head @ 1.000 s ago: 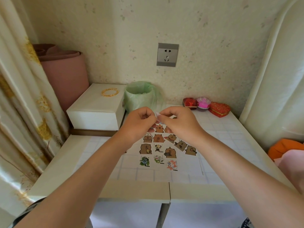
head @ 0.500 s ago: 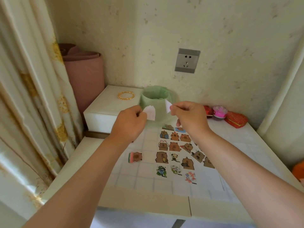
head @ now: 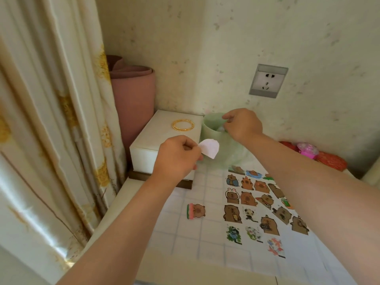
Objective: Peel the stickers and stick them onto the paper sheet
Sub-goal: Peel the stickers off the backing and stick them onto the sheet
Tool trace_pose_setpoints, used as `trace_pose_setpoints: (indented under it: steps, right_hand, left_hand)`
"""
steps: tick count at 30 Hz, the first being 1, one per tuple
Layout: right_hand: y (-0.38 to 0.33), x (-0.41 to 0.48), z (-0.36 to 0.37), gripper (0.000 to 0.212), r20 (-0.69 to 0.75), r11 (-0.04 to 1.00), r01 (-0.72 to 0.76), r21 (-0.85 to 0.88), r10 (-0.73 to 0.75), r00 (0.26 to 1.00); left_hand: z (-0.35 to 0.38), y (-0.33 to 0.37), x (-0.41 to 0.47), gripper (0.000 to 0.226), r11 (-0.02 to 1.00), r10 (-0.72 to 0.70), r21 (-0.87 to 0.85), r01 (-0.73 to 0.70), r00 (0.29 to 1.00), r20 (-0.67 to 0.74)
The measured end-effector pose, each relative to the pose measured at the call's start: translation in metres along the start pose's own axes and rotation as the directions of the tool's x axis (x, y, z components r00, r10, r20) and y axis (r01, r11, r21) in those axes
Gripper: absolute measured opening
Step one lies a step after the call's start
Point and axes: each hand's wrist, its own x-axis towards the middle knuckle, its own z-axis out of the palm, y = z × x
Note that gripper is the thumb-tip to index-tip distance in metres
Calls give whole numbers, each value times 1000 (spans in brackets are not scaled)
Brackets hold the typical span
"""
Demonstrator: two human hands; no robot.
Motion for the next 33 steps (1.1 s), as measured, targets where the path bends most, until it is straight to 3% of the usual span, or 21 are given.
trace_pose_setpoints:
  steps: [4,8,11,15,19,24,28,30,33]
  right_hand:
    - [6,-8,2,33,1,991,104,87,-105,994]
    - [5,-54,-16,38,92,913,194,359,-242,966]
    - [6,-97,-40,41,250,819,86,568,-271,930]
    - [23,-129,-64,36,316,791,-10,611,-233,920]
    - [39,-141,-79,10,336,819,-48,571,-180,925]
    - [59,-155,-93,14,403,774,-188,605,-93,910]
    - [71,-163,-106,12,377,690,-312,653,61,924]
    - [78,-165,-113,12,366,695,-335,636,110,924]
    - [88,-174,-121,11,396,742,-347,574,120,911]
  left_hand:
    - [3,5,3,19,988,-98,-116,105,993,68]
    - [11,14,-1,18,928,-219,-249,279,945,242]
    - [21,16,-9,15,858,-242,-314,407,858,453]
    - [36,17,-23,17,833,-227,-231,503,691,686]
    - [55,21,-36,27,787,-196,-227,574,581,790]
    - [73,22,-47,13,697,-179,-243,674,492,852]
    - [84,21,-54,33,623,-173,-313,717,516,839]
    - [91,22,-58,36,640,-188,-358,680,590,785]
    - [103,27,-62,37,743,-167,-421,520,753,636]
